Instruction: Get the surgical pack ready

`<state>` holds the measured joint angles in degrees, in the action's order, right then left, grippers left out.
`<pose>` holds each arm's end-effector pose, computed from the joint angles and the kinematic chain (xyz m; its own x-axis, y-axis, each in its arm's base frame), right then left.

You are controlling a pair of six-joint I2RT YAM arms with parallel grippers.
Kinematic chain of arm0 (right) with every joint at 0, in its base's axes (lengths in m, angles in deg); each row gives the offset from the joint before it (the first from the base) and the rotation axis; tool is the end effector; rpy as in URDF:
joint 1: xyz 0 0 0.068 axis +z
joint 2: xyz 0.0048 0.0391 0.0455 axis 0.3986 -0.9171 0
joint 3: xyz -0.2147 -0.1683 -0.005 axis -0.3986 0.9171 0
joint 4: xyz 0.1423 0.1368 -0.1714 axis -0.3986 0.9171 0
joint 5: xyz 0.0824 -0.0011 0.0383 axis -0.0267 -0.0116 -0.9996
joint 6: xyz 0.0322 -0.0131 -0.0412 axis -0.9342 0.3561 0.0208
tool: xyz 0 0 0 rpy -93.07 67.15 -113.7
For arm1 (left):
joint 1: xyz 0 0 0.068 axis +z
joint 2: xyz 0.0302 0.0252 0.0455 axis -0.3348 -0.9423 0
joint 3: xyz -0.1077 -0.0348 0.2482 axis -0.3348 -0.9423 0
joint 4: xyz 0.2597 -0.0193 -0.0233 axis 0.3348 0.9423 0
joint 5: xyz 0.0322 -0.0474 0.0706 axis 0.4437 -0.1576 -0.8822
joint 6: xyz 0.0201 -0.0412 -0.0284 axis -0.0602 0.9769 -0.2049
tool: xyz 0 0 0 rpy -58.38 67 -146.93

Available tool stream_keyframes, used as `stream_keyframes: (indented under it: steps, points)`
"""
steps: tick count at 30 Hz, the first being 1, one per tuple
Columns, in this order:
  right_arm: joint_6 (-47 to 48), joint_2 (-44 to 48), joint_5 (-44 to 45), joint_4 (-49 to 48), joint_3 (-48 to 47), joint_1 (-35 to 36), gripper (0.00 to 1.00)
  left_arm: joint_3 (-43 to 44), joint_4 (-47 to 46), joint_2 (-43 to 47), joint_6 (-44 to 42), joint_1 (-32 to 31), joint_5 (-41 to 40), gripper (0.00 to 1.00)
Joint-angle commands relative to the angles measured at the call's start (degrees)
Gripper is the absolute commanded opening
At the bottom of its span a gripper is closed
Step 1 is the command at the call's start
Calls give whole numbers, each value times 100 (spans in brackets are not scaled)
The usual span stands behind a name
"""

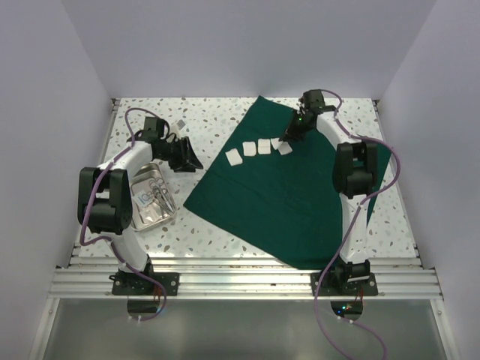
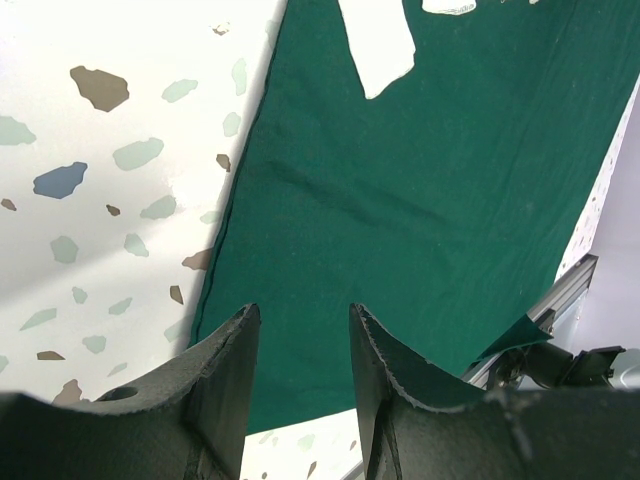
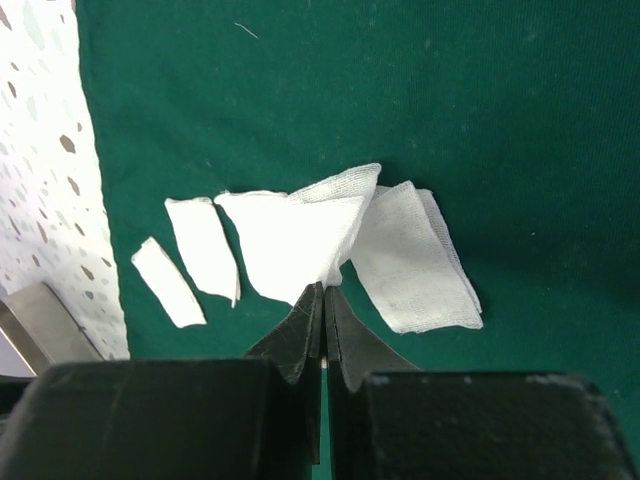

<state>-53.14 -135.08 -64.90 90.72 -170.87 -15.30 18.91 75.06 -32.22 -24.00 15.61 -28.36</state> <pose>0.5058 0.0855 0.1830 -0.8743 0.3682 -0.3164 0.1547 0.8290 0.5374 0.3642 -0.0462 0.2015 -0.9327 -0.2339 -0.2744 0.0033 0.7555 -0.6551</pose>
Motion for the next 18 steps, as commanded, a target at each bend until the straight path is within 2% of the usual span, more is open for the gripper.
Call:
stream_keyframes:
  steps: [1,18]
  points:
    - [248,-48,-10,171,-131,-36,0,54,-100,-24,-1,-45,194,45]
    - [441,154,113,189,281,-186,0,18,-92,2,-36,-45,202,46]
